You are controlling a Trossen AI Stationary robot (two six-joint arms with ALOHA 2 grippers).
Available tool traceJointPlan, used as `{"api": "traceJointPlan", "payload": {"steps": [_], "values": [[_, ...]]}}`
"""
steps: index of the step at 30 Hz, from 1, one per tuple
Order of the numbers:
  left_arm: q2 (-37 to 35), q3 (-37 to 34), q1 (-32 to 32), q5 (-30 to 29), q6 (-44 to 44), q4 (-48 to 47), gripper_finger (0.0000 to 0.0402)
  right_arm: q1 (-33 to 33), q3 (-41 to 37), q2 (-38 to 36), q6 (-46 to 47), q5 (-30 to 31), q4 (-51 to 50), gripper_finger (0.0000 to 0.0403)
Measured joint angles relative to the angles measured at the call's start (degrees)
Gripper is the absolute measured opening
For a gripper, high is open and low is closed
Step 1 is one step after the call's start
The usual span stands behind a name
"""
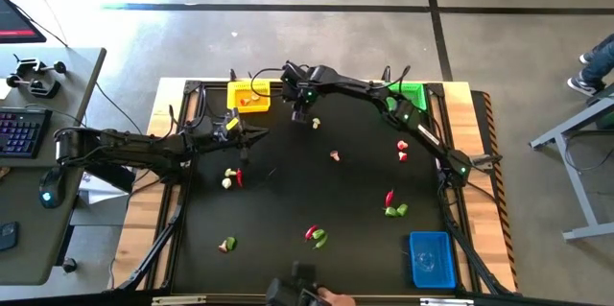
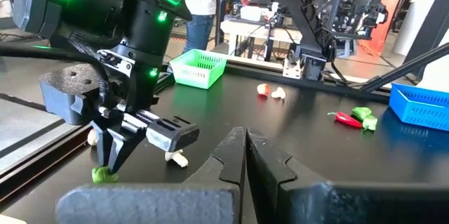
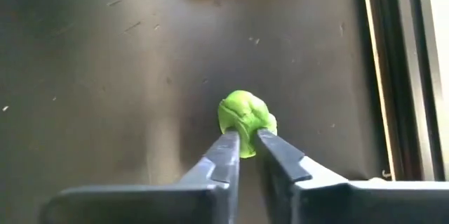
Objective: Sort produce into baskets
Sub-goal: Put the green bell pepper into the blue bin
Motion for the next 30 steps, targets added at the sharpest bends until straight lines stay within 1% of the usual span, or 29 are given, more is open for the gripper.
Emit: {"api": "traceJointPlan", "payload": {"steps": [1,3,9,20,30], "values": [[0.0,0.0,0.0,0.0,0.0,0.0,0.0000,0.0,0.0,-0.1,0.0,0.0,-0.4,0.0016],[0.0,0.0,0.0,0.0,0.0,0.0,0.0000,0.0,0.0,-0.3,-0.3,0.3,-0.5,0.0005],[0.0,0.0,0.0,0.0,0.0,0.0,0.0000,0.0,0.0,-1.8,-0.7,-0.1,-2.8,0.0002],[0.0,0.0,0.0,0.0,0.0,0.3,0.0000,2.8,0.0,-12.7,2.0,-0.6,-12.2,0.0000],[0.0,0.0,0.0,0.0,-0.2,0.4,0.0000,7.4,-0.1,-19.2,8.4,-0.5,-24.1,0.0000]]}}
